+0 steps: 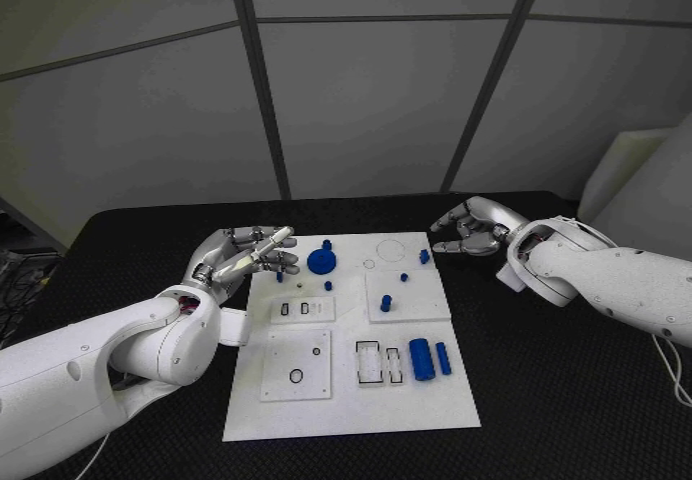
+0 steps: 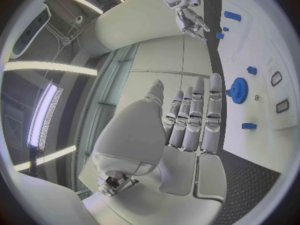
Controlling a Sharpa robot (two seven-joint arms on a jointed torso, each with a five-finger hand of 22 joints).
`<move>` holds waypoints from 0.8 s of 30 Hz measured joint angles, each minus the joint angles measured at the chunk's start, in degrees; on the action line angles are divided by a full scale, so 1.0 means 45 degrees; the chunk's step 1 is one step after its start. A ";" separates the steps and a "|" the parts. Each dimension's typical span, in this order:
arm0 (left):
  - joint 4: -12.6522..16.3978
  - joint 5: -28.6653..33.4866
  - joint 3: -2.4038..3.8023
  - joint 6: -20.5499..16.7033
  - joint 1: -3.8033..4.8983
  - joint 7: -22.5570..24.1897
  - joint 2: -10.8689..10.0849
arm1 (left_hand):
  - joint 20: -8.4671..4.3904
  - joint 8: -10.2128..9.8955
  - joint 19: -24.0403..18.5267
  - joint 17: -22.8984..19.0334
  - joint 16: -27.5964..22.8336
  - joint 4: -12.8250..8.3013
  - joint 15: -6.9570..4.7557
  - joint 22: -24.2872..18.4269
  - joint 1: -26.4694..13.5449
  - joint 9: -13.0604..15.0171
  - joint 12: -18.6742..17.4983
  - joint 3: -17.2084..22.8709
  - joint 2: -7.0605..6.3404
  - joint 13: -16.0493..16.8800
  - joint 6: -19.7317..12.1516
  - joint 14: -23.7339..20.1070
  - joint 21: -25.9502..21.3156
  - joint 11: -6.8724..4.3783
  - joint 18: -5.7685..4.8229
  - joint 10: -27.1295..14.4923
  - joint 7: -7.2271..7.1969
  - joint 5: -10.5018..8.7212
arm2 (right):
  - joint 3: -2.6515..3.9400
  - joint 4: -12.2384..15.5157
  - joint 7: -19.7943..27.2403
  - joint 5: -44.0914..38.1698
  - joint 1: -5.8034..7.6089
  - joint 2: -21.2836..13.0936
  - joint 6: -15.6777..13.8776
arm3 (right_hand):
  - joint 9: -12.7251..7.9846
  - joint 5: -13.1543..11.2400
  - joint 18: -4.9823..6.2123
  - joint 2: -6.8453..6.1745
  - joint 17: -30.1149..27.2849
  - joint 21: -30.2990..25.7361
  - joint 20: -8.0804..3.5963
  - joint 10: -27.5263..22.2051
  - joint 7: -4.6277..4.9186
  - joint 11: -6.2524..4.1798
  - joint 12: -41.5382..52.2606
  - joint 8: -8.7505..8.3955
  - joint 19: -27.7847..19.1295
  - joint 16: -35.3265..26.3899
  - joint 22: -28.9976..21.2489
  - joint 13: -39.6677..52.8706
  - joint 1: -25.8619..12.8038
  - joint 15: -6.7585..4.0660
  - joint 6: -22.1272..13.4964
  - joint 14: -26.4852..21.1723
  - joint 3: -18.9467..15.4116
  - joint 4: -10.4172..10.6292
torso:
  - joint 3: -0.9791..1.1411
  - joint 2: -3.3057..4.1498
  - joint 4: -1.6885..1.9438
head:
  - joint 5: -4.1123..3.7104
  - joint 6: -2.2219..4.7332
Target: Assemble the parts on the task board
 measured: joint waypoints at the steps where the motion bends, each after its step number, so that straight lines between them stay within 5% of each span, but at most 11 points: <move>1: -0.0010 0.0000 0.0000 0.0003 0.0000 0.0000 0.0010 | 0.0000 0.0000 0.0000 0.0000 0.0000 0.0000 0.0000 -0.0001 0.0000 0.0000 0.0000 0.0000 0.0000 0.0001 0.0000 0.0000 0.0000 0.0000 0.0001 0.0000 0.0000 0.0000 | -0.0002 -0.0090 0.0045 0.0018 -0.0005 0.0013 0.0029 | -0.0004 0.0000 0.0000 0.0000 0.0000 0.0000 0.0000 0.0000 0.0001 0.0000 0.0000 0.0000 0.0000 0.0000 0.0000 0.0000 0.0000 0.0000 0.0000 0.0000 0.0000 0.0000 | -0.0002 0.0000 0.0000 | -0.0018 -0.0001; 24: -0.0125 0.0000 -0.0002 0.0049 -0.0005 0.0000 0.0062 | 0.0047 0.0000 -0.0045 0.0014 -0.0051 -0.0036 0.0000 -0.0003 0.0000 0.0000 0.0000 -0.0036 0.0000 0.0000 0.0001 0.0000 0.0000 0.0000 0.0000 0.0000 -0.0001 0.0000 | -0.0004 -0.0793 0.0362 -0.0227 -0.0265 0.0622 0.0771 | -0.0014 -0.0046 0.0001 0.0116 -0.0001 -0.0054 0.0000 0.0001 0.0028 0.0001 0.0001 0.0000 0.0001 0.0000 0.0000 0.0000 0.0116 0.0000 -0.0112 0.0000 -0.0006 -0.0063 | -0.0056 -0.0011 0.0016 | -0.0039 -0.0182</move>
